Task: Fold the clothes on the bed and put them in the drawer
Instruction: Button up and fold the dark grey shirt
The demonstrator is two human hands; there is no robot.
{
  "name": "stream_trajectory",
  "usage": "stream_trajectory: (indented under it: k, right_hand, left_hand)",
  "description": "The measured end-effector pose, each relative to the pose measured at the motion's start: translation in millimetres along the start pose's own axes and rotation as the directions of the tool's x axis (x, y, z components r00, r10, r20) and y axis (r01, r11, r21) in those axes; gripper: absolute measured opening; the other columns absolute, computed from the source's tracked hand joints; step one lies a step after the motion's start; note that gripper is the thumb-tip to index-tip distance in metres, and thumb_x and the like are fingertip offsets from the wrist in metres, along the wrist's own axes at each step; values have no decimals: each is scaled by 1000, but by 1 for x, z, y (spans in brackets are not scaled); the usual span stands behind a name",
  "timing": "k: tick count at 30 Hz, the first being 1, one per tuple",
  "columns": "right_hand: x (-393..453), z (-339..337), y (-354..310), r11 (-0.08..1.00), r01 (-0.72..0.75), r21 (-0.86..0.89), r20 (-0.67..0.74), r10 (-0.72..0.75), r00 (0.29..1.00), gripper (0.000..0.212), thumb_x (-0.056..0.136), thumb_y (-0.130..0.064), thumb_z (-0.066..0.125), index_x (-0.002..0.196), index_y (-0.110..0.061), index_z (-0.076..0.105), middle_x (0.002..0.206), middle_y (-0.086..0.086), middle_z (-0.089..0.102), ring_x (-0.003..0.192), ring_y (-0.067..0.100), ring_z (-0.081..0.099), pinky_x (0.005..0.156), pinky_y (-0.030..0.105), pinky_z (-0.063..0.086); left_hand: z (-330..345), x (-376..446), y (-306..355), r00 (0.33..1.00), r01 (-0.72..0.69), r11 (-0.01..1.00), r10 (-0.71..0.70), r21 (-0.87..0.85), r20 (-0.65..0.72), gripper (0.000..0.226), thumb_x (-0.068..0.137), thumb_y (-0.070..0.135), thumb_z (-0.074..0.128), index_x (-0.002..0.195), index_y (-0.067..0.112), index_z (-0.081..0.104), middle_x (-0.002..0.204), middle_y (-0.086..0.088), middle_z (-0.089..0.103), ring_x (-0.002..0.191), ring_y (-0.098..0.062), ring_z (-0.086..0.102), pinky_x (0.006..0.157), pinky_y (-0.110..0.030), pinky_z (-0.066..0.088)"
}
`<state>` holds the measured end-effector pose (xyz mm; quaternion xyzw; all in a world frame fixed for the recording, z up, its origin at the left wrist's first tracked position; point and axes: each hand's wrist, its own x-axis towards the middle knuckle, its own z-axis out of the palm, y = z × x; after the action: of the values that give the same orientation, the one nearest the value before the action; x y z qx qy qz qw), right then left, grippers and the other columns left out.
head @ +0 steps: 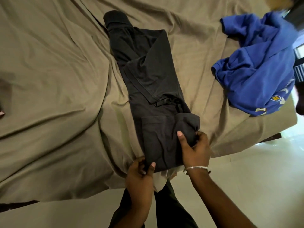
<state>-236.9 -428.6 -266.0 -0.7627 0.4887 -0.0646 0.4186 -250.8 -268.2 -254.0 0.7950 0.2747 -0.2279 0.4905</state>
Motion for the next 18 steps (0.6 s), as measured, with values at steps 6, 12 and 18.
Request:
stream_trajectory:
  k: [6,12,18]
  right_hand:
    - [-8,1,-6,955,113,276,54,-132,990,18,93,-32,62,96,-14,62,87,1,64,82,12,60,76,25,51]
    - [22,3,-2,997,-12,81,85,5,996,25,89,-34,70,109,-23,59,92,-14,65,84,5,62,78,19,49]
    - [-11,0,13,998,-59,-22,16,59,998,58,79,-70,55,84,-13,58,94,6,59,88,20,56,83,34,45]
  left_hand:
    - [3,16,17,994,36,993,-24,-108,109,20,82,15,79,85,24,62,86,6,68,84,-7,65,71,-13,49]
    - [7,23,1,992,22,997,-13,-76,126,12,92,9,66,91,17,57,91,-6,64,88,-21,61,75,-18,49]
    - [5,22,13,986,29,998,-20,-49,168,21,86,26,74,102,18,64,93,5,71,87,-7,67,73,-19,52]
